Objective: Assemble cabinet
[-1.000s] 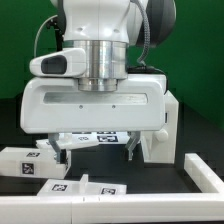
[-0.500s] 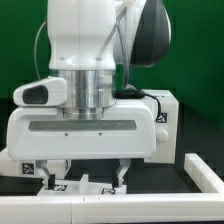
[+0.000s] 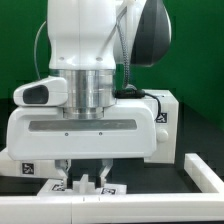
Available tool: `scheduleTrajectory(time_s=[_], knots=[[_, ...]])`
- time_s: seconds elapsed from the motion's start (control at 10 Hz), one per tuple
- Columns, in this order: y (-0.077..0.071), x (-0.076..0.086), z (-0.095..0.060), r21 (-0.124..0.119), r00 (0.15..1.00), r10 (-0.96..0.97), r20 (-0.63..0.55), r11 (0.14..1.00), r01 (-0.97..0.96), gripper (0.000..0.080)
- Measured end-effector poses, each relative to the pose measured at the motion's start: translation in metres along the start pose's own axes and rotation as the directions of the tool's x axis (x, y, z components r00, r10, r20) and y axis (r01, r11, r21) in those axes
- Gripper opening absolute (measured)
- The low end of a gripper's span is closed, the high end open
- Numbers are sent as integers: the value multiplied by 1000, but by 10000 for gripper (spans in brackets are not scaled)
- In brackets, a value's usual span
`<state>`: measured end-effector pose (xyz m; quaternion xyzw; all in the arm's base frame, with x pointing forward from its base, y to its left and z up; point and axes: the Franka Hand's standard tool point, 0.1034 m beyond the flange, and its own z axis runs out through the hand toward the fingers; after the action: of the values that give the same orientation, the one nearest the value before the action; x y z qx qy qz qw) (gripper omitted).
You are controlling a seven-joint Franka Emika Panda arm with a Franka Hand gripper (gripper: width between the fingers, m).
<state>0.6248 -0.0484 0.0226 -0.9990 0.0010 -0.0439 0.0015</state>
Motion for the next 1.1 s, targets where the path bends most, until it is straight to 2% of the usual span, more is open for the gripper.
scheduleTrajectory(time_s=[0.1, 0.2, 0.3, 0.5, 0.6, 0.9, 1.1], knots=[[0, 0, 0, 0, 1000, -3, 0, 1000, 3, 133], [3, -1, 0, -3, 998, -61, -9, 998, 61, 133], [7, -5, -2, -6, 995, -102, -8, 995, 102, 59], [14, -19, -3, -15, 981, -194, -11, 981, 194, 59], [23, -25, -2, -23, 973, -230, -12, 973, 229, 59], [37, -26, -3, -28, 973, -231, -12, 973, 231, 59], [42, -24, -2, -15, 980, -198, -8, 980, 198, 59]])
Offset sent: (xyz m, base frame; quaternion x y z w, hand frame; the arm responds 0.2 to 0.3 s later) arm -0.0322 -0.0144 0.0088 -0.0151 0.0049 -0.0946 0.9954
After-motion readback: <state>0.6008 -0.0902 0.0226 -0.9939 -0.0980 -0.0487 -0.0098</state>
